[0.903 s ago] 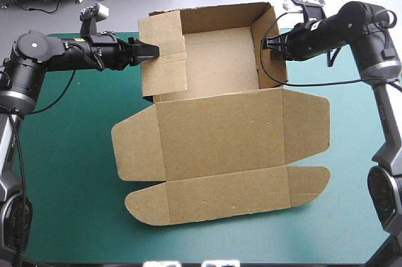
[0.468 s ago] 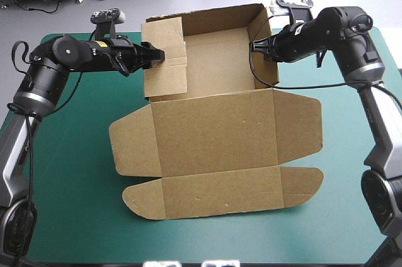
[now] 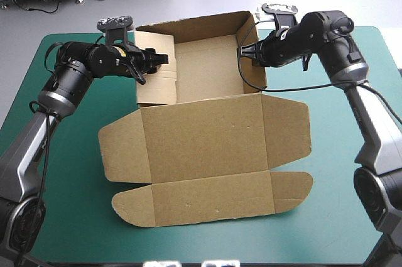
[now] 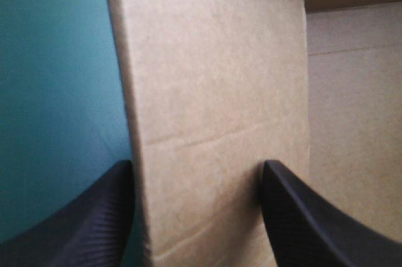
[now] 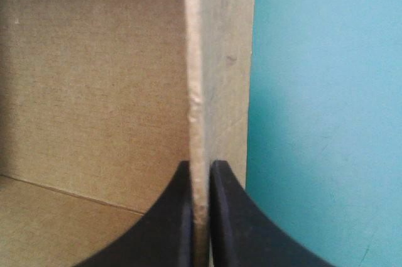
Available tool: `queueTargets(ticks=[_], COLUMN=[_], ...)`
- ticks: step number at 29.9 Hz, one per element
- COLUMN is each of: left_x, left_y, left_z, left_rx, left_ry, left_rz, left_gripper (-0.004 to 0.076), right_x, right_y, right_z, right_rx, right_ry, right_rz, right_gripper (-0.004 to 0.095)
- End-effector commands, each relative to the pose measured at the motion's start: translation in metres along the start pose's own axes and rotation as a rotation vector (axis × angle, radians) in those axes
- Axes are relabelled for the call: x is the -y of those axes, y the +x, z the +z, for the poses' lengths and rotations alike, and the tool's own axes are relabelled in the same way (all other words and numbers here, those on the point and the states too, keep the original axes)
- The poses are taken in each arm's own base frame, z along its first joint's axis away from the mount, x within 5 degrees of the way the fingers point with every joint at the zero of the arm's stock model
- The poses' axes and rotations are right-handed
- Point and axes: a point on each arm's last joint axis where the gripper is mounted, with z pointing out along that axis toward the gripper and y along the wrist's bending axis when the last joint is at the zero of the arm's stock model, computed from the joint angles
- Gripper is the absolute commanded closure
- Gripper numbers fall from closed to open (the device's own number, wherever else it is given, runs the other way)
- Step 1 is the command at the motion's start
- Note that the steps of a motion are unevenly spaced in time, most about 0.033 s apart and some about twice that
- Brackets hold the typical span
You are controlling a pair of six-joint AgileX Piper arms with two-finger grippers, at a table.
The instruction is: Fold the box
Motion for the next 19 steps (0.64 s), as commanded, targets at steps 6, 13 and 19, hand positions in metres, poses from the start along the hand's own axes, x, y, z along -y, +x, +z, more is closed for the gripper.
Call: queueTargets(ticks=[6, 13, 19], left_x=[0.0046, 0.0067, 0.0067], left_y=[-0.0102, -0.0139, -0.0141], left_z=[-0.0025, -0.0048, -0.0041], left_rx=[0.066, 0.09, 0.092], left_ry=[0.011, 0.028, 0.028], left_rz=[-0.014, -0.021, -0.02], left_gripper=[0.0346, 0.0629, 0.0729], right_x=[-0.0171, -0.0156, -0.0147], right_y=[-0.0072, -0.0064, -0.0043], right_z=[-0.032, -0.0301, -0.028], right_rx=[0.121, 0.109, 0.082], right_ry=[-0.074, -0.061, -0.056], right_rz=[-0.001, -0.005, -0.003], right_gripper=[0.0916, 0.0916, 0.0911])
